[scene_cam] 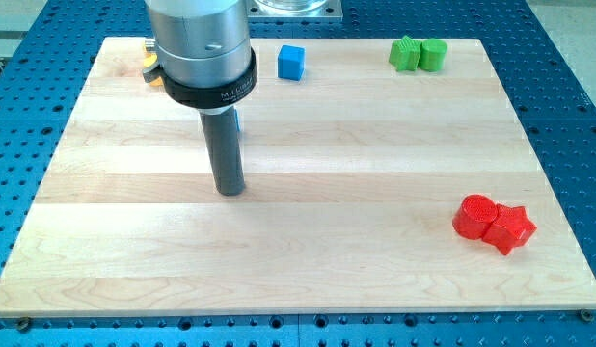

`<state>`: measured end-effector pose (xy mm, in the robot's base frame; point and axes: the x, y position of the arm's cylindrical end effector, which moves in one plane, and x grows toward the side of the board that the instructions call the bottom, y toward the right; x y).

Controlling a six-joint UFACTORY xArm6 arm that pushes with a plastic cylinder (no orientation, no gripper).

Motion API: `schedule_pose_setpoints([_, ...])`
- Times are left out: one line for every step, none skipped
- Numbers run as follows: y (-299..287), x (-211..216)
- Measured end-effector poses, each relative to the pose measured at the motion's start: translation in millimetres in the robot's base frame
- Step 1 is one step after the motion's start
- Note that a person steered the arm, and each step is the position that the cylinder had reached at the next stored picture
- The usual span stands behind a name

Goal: Place the triangle at the bottom center

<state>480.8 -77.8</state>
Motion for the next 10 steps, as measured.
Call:
schedule_pose_setpoints([0,1])
schedule_pose_setpoints([0,2])
schedule_pose_setpoints([0,2])
schedule_pose_setpoints([-6,3])
schedule_pose_setpoints([-14,-4])
schedule_pose_setpoints([-16,-23])
schedule_pose_setpoints([49,-47])
schedule_pose_setpoints([14,-120])
schedule_pose_setpoints([-41,-124])
schedule_pose_setpoints([-20,-78])
